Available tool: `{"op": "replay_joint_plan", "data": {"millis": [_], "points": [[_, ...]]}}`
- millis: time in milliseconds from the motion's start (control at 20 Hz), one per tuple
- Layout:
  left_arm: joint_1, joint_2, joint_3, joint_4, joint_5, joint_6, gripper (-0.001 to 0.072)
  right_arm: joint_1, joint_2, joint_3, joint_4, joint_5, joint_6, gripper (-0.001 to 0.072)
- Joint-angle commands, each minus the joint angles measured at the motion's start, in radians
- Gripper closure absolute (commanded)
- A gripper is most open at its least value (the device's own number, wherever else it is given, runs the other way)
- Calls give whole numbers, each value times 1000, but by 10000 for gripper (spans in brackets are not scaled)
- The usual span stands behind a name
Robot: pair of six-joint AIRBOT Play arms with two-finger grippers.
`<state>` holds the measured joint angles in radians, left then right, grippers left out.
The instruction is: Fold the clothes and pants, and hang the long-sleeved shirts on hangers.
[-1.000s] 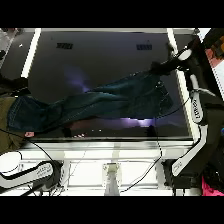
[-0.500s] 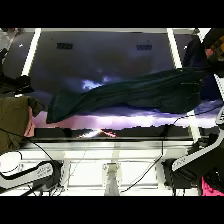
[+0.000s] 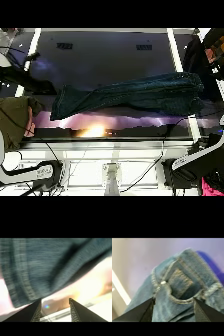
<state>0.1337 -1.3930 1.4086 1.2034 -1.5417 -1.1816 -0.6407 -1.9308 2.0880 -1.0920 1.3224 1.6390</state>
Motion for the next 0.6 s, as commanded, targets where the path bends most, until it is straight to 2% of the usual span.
{"op": "replay_joint_plan", "data": {"millis": [0,50,100,200,250,300,450,500,550], "points": [[-88,-20,-89,-29,8,170,323,0,0,-4,120,31,-72,187],[-124,-20,-108,5,16,217,351,1,0,-14,164,34,-90,187],[-177,-22,-117,111,45,251,354,1,0,-25,201,40,-101,187],[-291,-27,-120,328,138,251,347,2,0,-39,232,67,-129,187],[-340,-31,-120,378,187,251,330,2,0,-40,232,77,-136,187],[-384,-40,-120,414,229,251,273,2,0,-40,232,81,-136,187],[-454,-101,-120,492,239,251,265,2,0,-40,233,84,-136,186],[-462,-126,-120,495,235,250,228,2,0,-40,234,84,-136,186],[-466,-144,-120,495,232,243,223,2,0,-40,236,84,-136,187]]}}
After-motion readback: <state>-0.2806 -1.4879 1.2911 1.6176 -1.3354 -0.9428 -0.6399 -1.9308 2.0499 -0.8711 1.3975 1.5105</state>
